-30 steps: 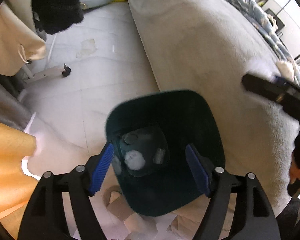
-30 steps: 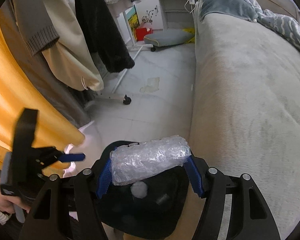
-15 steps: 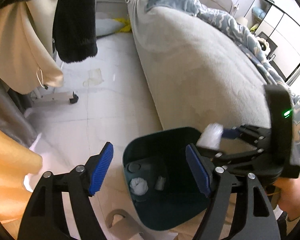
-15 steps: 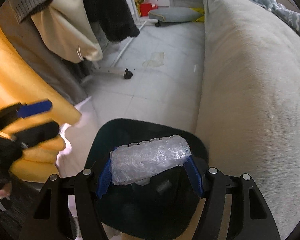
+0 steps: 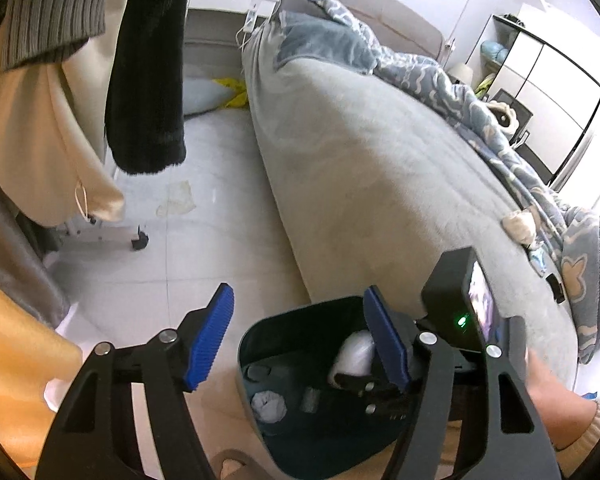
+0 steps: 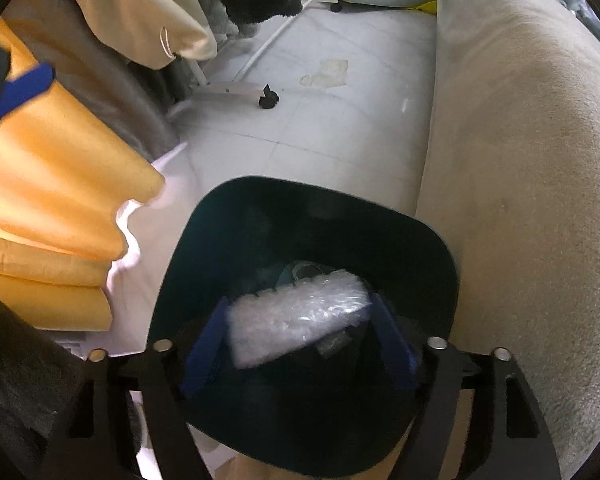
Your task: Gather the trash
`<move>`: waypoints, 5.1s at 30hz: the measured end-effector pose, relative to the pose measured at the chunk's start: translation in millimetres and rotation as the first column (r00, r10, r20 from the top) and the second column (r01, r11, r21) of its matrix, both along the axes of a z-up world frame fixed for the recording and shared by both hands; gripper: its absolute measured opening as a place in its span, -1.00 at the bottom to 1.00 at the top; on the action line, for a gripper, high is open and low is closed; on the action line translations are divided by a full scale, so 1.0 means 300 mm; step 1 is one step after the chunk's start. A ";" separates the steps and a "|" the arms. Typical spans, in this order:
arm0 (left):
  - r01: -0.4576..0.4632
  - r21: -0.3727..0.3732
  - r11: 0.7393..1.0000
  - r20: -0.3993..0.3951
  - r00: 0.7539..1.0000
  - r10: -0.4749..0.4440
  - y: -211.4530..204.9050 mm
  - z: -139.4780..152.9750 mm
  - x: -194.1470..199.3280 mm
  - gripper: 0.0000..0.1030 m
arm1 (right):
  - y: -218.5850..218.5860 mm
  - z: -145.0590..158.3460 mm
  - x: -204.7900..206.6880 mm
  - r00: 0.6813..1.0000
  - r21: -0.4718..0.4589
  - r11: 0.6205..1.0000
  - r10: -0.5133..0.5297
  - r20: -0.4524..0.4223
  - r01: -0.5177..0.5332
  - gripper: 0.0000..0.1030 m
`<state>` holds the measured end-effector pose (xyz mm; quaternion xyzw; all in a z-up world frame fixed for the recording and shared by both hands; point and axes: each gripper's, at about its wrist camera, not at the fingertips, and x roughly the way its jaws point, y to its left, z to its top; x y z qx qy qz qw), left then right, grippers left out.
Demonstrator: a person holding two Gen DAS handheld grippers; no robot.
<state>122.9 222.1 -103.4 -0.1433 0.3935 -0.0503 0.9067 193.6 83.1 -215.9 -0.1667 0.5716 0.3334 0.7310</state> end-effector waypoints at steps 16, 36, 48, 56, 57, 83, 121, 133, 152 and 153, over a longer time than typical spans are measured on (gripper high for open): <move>0.037 0.000 0.999 0.129 0.991 -0.037 -0.104 0.139 0.013 0.33 | -0.094 0.160 0.013 0.993 0.130 0.991 -0.054 0.102 0.041 0.57; 0.107 -0.012 0.994 0.185 0.977 -0.103 -0.387 0.227 0.148 0.41 | -0.425 0.403 0.069 0.940 0.261 0.961 -0.174 0.293 0.096 0.57; 0.161 -0.016 0.987 0.192 0.969 -0.155 -0.597 0.239 0.219 0.51 | -0.696 0.443 0.085 0.909 0.282 0.944 -0.261 0.324 0.171 0.57; 0.211 0.002 0.978 0.206 0.956 -0.207 -0.742 0.264 0.227 0.54 | -0.843 0.449 0.071 0.891 0.281 0.934 -0.310 0.333 0.220 0.57; 0.215 0.008 0.977 0.212 0.954 -0.212 -0.755 0.270 0.227 0.55 | -0.863 0.449 0.068 0.887 0.281 0.932 -0.317 0.335 0.227 0.57; 0.385 0.258 0.886 0.217 0.871 -0.442 -1.121 0.216 0.314 0.66 | -1.293 0.417 0.053 0.863 0.243 0.913 -0.394 0.315 0.328 0.26; 0.373 0.507 0.777 0.179 0.836 -0.518 -1.413 0.107 0.482 0.67 | -1.480 0.409 0.148 0.903 0.357 0.893 -0.368 0.223 0.276 -0.79; 0.396 0.591 0.703 0.139 0.809 -0.572 -1.461 0.071 0.508 0.67 | -1.491 0.389 0.169 0.919 0.346 0.897 -0.351 0.178 0.276 -0.23; 0.410 0.644 0.646 0.102 0.790 -0.604 -1.525 0.017 0.537 0.35 | -1.436 0.331 0.186 0.941 0.298 0.924 -0.296 0.162 0.239 -0.77; 0.412 0.641 0.647 0.098 0.792 -0.602 -1.526 0.014 0.540 0.29 | -1.436 0.332 0.186 0.943 0.299 0.925 -0.291 0.163 0.234 -0.78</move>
